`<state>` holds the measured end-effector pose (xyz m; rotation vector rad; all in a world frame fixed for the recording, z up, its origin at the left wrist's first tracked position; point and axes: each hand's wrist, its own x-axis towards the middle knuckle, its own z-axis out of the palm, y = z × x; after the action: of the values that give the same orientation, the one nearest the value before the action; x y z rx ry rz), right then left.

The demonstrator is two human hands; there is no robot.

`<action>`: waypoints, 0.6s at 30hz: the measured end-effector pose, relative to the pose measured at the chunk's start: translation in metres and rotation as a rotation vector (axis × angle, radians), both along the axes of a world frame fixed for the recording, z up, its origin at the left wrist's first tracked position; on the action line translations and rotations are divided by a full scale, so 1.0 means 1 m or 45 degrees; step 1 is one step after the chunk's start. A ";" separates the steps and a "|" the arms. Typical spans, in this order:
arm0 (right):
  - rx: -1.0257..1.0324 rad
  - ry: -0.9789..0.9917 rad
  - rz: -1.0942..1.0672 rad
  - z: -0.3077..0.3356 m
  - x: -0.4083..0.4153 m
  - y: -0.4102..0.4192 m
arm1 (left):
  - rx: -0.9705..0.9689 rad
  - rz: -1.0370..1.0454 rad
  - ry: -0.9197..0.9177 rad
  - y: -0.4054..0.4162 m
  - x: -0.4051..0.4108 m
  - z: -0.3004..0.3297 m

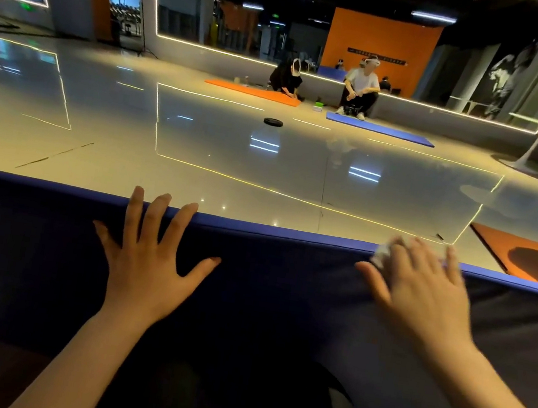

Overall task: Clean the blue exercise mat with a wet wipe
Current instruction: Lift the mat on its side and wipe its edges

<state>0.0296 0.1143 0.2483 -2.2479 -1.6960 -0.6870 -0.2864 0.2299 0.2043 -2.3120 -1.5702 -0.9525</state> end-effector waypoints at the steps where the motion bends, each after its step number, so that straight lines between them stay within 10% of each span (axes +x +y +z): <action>1: -0.019 0.030 -0.063 0.002 0.014 -0.006 | 0.014 0.005 -0.003 0.000 0.002 0.000; 10: 0.068 0.248 0.283 -0.002 -0.095 0.041 | 0.010 0.100 -0.019 -0.008 0.012 0.001; 18: 0.092 -0.040 0.677 0.003 -0.124 0.056 | 0.052 0.088 0.151 -0.013 -0.011 0.003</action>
<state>-0.0944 0.1700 0.2515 -1.6286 -2.1155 -0.6370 -0.2973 0.2168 0.2071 -2.2272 -1.5572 -0.8079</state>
